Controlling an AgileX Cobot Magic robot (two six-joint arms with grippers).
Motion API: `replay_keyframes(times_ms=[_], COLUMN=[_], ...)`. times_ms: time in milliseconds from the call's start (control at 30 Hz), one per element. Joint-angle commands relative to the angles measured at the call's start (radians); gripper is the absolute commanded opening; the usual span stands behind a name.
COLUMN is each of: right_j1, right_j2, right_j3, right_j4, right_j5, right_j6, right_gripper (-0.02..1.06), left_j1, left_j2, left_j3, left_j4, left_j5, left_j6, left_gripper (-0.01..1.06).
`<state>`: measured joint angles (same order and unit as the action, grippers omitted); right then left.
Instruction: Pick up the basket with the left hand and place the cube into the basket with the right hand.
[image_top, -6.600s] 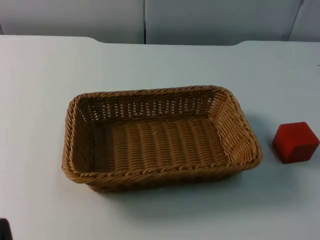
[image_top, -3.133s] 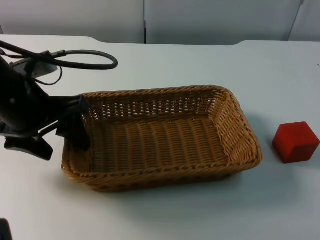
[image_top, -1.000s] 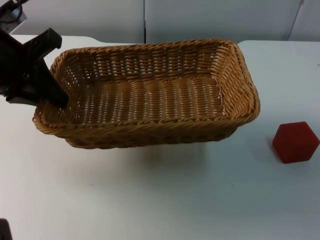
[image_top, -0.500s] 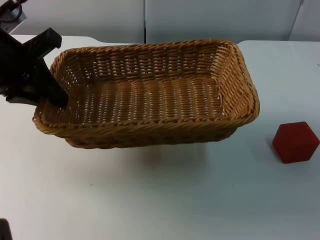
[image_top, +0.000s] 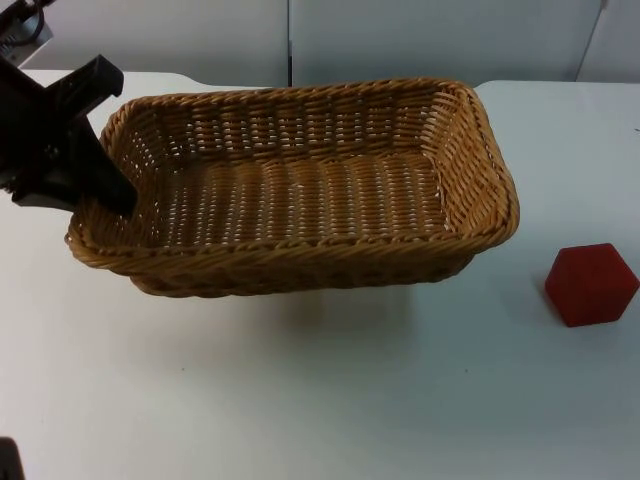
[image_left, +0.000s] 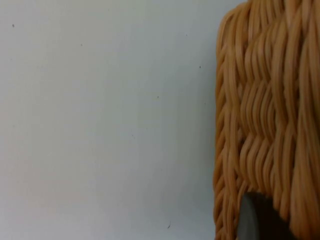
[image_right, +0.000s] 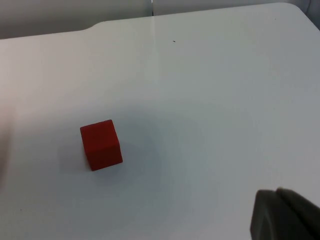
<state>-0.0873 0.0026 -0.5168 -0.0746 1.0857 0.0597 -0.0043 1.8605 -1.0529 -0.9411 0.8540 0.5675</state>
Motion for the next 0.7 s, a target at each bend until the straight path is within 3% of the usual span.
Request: replay_keyframes(times_ms=[0, 133, 333, 433, 467, 533, 667], right_j1=[0.003, 0.003, 0.003, 0.003, 0.003, 0.003, 0.003], right_j2=[-0.003, -0.003, 0.079, 0.262, 0.262, 0.444, 0.806], right_j3=[0.008, 0.008, -0.011, -0.06, -0.06, -0.128, -0.323], right_j4=[0.002, -0.001, -0.119, -0.12, -0.12, -0.115, -0.093], right_j5=[-0.007, -0.007, -0.045, -0.188, -0.188, -0.273, -0.259], right_j6=[-0.007, -0.005, 0.063, 0.07, 0.07, 0.07, 0.059], right_gripper=[0.0, 0.0, 0.0, 0.0, 0.0, 0.0, 0.0], left_j1=[0.0, 0.0, 0.0, 0.0, 0.0, 0.0, 0.0], left_j2=[-0.011, -0.011, -0.011, -0.011, -0.011, -0.011, -0.011], left_j3=[-0.008, -0.008, -0.008, -0.008, -0.008, -0.008, -0.008], left_j4=[-0.035, -0.035, -0.035, -0.035, -0.035, -0.035, -0.035], left_j5=[0.023, 0.023, 0.023, 0.021, 0.021, 0.019, 0.017], left_j6=[0.001, 0.001, 0.001, 0.001, 0.001, 0.001, 0.001], left_gripper=[0.0, 0.0, 0.0, 0.0, 0.0, 0.0, 0.0])
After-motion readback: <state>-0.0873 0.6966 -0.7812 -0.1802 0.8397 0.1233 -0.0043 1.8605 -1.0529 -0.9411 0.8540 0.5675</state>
